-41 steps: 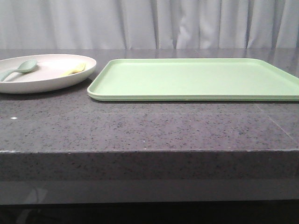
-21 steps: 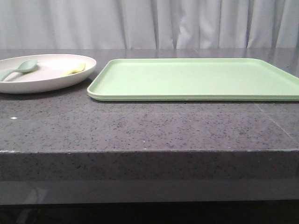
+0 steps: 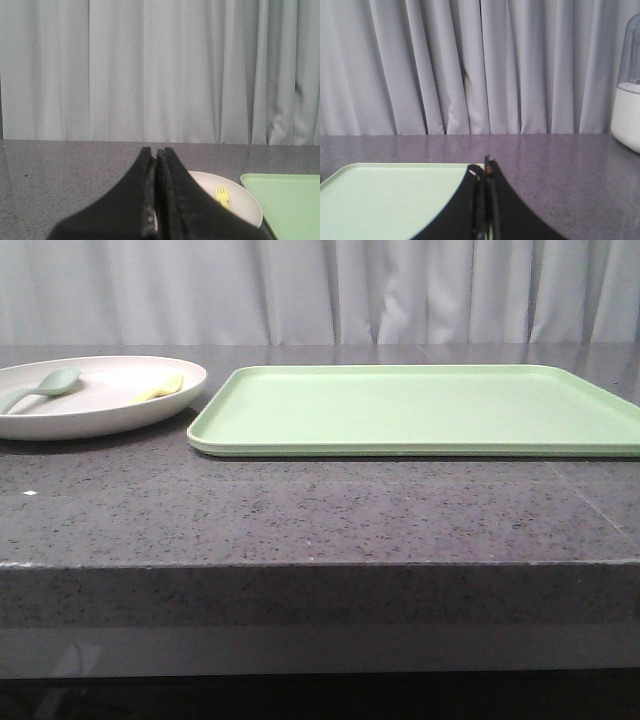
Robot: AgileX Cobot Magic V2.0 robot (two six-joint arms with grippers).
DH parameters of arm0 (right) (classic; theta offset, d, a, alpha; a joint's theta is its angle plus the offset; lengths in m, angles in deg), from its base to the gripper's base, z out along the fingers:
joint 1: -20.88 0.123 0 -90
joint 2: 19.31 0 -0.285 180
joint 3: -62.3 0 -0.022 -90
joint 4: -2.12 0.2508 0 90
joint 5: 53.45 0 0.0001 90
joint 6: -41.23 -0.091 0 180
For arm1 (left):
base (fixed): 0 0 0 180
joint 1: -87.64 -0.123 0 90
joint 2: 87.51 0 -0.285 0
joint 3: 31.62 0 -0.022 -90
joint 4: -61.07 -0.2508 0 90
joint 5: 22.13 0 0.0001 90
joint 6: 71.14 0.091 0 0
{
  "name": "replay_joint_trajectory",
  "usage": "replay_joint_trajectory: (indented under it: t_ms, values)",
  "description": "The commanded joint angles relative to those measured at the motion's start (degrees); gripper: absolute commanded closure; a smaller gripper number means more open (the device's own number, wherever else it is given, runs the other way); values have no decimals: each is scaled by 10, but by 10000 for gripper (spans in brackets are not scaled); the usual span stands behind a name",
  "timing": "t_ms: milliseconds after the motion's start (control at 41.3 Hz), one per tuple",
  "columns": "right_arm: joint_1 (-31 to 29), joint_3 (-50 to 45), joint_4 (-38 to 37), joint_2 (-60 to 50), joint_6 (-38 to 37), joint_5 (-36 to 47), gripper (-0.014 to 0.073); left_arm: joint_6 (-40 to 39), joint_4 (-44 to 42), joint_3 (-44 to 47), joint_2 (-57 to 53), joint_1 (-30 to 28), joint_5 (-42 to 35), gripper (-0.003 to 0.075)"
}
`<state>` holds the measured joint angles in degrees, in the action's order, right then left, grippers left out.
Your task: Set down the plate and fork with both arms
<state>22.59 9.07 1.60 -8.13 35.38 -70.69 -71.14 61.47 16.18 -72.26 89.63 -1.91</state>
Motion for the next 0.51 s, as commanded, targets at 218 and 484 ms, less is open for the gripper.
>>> replay_joint_trajectory:
  t_ms: [218,484]
  values:
    - [-3,106,-6,143,2,-67,662,-4,4,-105,124,0,45,741]
    - [-3,106,-6,190,2,-64,662,-4,4,-99,146,0,48,741]
